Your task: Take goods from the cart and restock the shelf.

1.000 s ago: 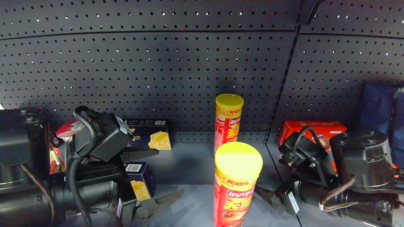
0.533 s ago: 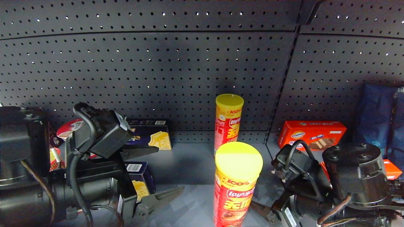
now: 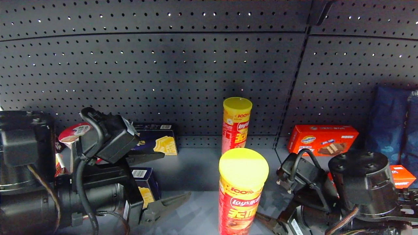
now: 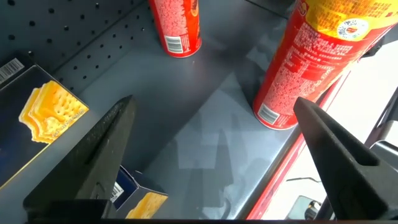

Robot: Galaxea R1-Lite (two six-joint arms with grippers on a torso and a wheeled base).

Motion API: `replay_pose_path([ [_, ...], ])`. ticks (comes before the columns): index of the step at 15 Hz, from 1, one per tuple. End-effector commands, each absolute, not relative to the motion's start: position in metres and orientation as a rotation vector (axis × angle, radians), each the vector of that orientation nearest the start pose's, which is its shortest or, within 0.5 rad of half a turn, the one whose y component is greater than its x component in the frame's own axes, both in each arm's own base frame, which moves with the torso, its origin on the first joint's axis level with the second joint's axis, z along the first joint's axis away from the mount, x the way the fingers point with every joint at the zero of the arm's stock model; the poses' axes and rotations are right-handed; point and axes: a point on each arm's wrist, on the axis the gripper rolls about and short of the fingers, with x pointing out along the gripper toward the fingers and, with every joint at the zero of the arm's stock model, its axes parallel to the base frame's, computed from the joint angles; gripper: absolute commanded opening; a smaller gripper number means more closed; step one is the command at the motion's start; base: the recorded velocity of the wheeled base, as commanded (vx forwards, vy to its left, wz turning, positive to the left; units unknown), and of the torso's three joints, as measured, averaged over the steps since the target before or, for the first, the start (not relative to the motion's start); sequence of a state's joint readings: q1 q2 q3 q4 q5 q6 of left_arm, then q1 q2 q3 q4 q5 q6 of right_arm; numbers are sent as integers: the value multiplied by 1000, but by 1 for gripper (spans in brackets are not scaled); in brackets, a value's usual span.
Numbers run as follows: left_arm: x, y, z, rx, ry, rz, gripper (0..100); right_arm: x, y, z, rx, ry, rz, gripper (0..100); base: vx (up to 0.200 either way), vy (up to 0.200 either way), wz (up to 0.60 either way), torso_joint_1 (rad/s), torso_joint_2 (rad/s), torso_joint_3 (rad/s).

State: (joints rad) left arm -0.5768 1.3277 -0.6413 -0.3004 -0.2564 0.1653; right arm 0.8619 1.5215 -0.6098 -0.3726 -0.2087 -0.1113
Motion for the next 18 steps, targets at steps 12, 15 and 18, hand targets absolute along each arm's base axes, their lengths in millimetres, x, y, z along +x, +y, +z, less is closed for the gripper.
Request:
replay_pose_path([
  [12,168,-116,198,219,335,-854,100,161,186,151,-395,445,680,100,0,0,0,0,0,0],
  [15,168,-116,197,219,337,-854,100,159,188,150,-398,445,689,100,0,0,0,0,0,0],
  [18,168,-116,197,220,338,-854,100,158,189,149,-401,445,696,100,0,0,0,0,0,0],
])
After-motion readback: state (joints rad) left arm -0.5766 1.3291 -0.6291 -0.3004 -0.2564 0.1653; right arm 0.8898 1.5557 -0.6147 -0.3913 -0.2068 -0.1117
